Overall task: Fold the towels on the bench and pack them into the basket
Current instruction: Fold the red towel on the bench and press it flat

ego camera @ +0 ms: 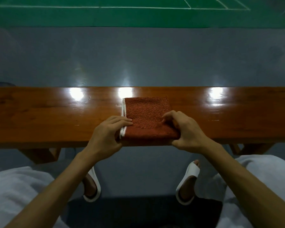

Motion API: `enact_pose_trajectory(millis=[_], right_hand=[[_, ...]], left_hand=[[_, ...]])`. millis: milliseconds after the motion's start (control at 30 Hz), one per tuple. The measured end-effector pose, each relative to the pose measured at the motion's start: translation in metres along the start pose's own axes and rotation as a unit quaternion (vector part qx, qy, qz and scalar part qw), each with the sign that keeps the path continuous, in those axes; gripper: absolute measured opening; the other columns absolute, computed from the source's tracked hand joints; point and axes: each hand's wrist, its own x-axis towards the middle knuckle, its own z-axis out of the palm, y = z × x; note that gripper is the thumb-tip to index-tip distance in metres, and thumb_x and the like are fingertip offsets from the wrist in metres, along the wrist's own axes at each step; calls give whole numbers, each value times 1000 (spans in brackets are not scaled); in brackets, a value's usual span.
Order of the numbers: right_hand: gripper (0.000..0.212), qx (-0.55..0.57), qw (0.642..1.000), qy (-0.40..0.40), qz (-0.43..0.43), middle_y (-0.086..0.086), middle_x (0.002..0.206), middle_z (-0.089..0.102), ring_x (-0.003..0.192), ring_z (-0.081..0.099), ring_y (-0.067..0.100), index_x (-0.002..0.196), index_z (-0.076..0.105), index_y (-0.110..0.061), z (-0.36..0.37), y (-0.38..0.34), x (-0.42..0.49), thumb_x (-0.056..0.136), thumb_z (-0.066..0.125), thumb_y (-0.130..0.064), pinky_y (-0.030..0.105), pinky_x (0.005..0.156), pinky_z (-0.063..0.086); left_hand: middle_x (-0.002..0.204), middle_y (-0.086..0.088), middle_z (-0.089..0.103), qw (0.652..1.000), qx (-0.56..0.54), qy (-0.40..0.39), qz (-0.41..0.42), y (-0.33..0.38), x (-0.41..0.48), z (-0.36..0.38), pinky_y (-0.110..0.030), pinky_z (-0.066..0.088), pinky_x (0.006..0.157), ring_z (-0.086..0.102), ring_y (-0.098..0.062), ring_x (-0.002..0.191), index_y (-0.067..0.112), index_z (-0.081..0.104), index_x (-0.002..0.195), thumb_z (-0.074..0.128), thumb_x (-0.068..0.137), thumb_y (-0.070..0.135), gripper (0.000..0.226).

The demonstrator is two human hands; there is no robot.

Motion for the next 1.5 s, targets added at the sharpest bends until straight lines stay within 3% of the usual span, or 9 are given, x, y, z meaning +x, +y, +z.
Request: enact_pose_trajectory(millis=[133, 267, 400, 633, 800, 933, 1067, 1300, 1500], right_hand=[[33, 163, 985, -5, 52, -4, 108, 67, 95, 68, 17, 112, 61, -22, -14, 1, 10, 85, 76, -13, 43, 79, 61], [11, 245, 964, 5, 105, -5, 96, 70, 87, 69, 17, 103, 70, -19, -23, 1, 20, 93, 72, -21, 37, 74, 61], [22, 293, 940, 34, 174, 8, 98, 73, 87, 70, 34, 108, 72, -13, -21, -3, 39, 99, 63, -31, 48, 70, 60], [45, 102, 958, 82, 256, -1, 82, 69, 77, 68, 20, 86, 69, -21, 4, 4, 61, 98, 47, -58, 51, 73, 59], [45, 47, 957, 120, 260, 1, 72, 64, 69, 63, 20, 76, 63, -16, 10, 1, 61, 101, 49, -52, 50, 69, 56], [47, 35, 960, 123, 250, 4, 71, 63, 68, 62, 22, 76, 62, -15, 10, 0, 61, 99, 50, -54, 50, 67, 55], [47, 53, 959, 103, 260, -2, 83, 64, 79, 64, 20, 93, 61, -21, 5, -1, 64, 91, 47, -66, 53, 74, 58], [42, -57, 964, 239, 107, 7, 122, 60, 108, 58, 20, 137, 53, -14, 9, -19, 58, 98, 60, -29, 38, 92, 55], [68, -148, 986, 15, 70, 2, 171, 13, 158, -1, 19, 163, 15, -16, 36, -35, 53, 106, 10, -52, 51, 127, 9]], left_hand=[[109, 4, 72, 994, -102, 23, -33, 1, 6, -4, -38, 62, 82, 65, -9, 105, 24, 72, 116, 72, 90, 35, 28], [92, 6, 72, 971, -202, 34, -123, 7, 17, -4, -48, 62, 67, 69, -17, 82, 25, 72, 105, 52, 97, 58, 40], [85, -11, 70, 949, -218, 75, -216, 12, 34, 3, -60, 57, 70, 66, -32, 77, 12, 71, 94, 50, 102, 55, 49], [56, 2, 57, 929, -142, 133, -316, 13, 57, 14, -31, 35, 50, 54, -17, 53, 18, 62, 61, 60, 98, 53, 51], [79, 8, 65, 923, -65, 167, -341, 22, 58, 12, -35, 48, 65, 63, -18, 77, 20, 64, 86, 67, 94, 47, 29], [117, -9, 55, 948, 119, 234, -183, 44, 55, 10, -35, 43, 90, 51, -27, 108, 10, 55, 118, 63, 96, 39, 37], [164, -9, 33, 979, 192, 60, -18, 59, 54, 22, -46, 22, 123, 25, -29, 153, 17, 43, 153, 38, 107, 44, 54], [171, -5, 16, 969, 237, -44, -51, 47, 49, 48, -54, 15, 126, 11, -27, 159, 26, 17, 165, 16, 110, 51, 60], [172, -5, 9, 965, 253, -56, -47, 45, 50, 54, -54, 14, 126, 3, -24, 159, 18, 13, 165, 15, 109, 45, 62]])
